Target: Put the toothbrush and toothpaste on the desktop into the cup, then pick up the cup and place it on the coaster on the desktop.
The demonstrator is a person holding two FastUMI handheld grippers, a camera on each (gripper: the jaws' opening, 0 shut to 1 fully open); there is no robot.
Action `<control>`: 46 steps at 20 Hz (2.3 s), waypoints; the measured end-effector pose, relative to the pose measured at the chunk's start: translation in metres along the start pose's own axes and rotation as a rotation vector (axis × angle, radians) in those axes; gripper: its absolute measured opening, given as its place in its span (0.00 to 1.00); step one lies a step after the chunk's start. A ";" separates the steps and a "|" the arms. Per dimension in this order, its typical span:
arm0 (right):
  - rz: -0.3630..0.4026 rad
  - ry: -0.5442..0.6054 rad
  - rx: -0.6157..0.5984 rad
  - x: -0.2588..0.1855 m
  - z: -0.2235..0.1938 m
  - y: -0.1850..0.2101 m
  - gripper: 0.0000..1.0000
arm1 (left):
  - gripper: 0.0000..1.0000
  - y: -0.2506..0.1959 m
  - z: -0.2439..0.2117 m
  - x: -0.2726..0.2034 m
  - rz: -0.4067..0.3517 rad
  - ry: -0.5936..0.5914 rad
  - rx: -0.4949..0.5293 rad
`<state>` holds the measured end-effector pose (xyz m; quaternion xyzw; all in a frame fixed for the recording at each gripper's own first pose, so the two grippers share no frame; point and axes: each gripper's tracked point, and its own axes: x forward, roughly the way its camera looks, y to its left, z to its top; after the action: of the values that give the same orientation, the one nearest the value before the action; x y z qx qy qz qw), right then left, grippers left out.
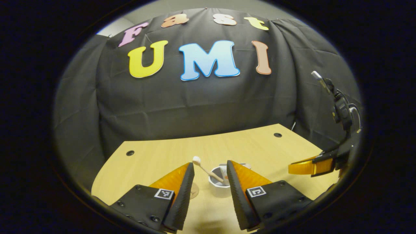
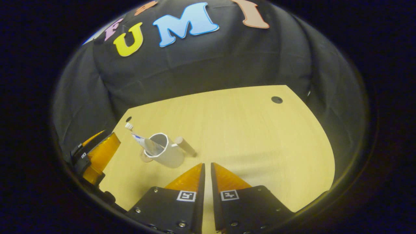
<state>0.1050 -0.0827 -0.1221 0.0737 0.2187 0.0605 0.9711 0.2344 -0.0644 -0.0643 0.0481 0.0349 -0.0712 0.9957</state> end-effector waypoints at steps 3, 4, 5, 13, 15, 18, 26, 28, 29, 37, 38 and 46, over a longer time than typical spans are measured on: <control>0.064 0.046 -0.081 0.015 0.008 0.013 0.16 | 0.68 0.018 -0.008 -0.013 0.037 0.018 -0.028; 0.073 0.062 -0.115 0.020 0.011 0.016 0.48 | 0.68 0.022 -0.011 -0.017 0.047 0.024 -0.037; 0.079 0.075 -0.153 0.020 0.012 0.016 0.51 | 0.68 0.030 -0.013 -0.020 0.062 0.030 -0.043; 0.160 0.223 -0.500 0.051 0.020 0.027 0.55 | 0.75 0.064 -0.034 -0.031 0.143 0.080 -0.092; 0.179 0.254 -0.560 0.058 0.026 0.028 0.55 | 0.83 0.069 -0.040 -0.033 0.157 0.095 -0.100; 0.208 0.324 -0.650 0.067 0.028 0.030 0.54 | 0.84 0.079 -0.050 -0.036 0.177 0.121 -0.116; 0.272 0.418 -0.809 0.081 0.034 0.039 0.55 | 0.96 0.102 -0.074 -0.036 0.241 0.186 -0.146; 0.281 0.440 -0.842 0.085 0.036 0.039 0.55 | 0.96 0.106 -0.075 -0.035 0.253 0.194 -0.146; 0.284 0.450 -0.857 0.088 0.036 0.039 0.55 | 0.96 0.109 -0.077 -0.035 0.258 0.197 -0.145; 0.316 0.507 -0.945 0.103 0.029 0.046 0.54 | 0.96 0.123 -0.090 -0.040 0.294 0.230 -0.175; 0.317 0.508 -0.951 0.104 0.028 0.046 0.54 | 0.94 0.124 -0.091 -0.042 0.297 0.232 -0.178; 0.302 0.503 -0.976 0.109 0.022 0.042 0.23 | 0.95 0.127 -0.095 -0.043 0.310 0.249 -0.194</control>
<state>0.2088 -0.0281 -0.1412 -0.3696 0.3771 0.3086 0.7912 0.2049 0.0767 -0.1439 -0.0347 0.1565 0.0929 0.9827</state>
